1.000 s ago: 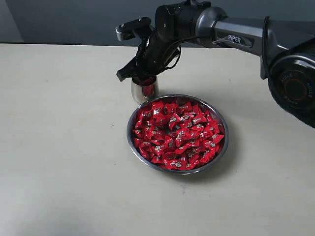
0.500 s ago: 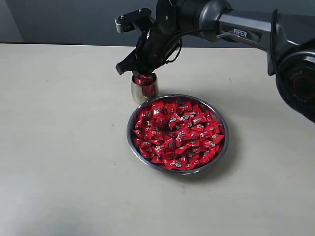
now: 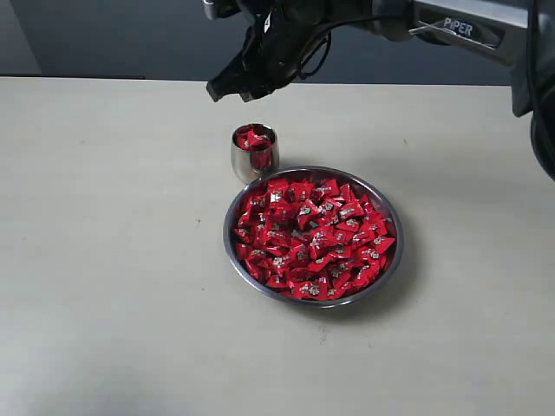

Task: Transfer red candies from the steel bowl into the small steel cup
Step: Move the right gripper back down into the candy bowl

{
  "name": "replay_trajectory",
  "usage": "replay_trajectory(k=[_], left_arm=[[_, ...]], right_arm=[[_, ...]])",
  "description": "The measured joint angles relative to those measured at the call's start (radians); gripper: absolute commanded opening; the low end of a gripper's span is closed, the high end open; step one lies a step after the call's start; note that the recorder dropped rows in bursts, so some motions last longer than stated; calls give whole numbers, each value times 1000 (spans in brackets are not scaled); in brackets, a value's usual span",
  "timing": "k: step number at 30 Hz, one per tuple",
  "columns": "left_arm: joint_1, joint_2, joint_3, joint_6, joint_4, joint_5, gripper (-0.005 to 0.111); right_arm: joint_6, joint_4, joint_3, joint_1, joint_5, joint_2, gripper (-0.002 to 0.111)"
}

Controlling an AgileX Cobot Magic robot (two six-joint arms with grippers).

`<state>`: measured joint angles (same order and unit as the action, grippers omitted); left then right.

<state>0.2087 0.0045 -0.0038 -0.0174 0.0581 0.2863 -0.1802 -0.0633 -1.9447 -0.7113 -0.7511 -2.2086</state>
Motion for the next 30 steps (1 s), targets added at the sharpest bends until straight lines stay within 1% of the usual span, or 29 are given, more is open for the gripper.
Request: replay_trajectory(k=[9,12,21,30], left_arm=[[0,0,0,0,0,0,0],[0,0,0,0,0,0,0],[0,0,0,0,0,0,0],[0,0,0,0,0,0,0]], right_arm=[[71,0,0,7,1,7,0],[84,0,30,20,25,29,0],[100,0,256,46,155,174,0],[126,-8,488,138,251,311,0]])
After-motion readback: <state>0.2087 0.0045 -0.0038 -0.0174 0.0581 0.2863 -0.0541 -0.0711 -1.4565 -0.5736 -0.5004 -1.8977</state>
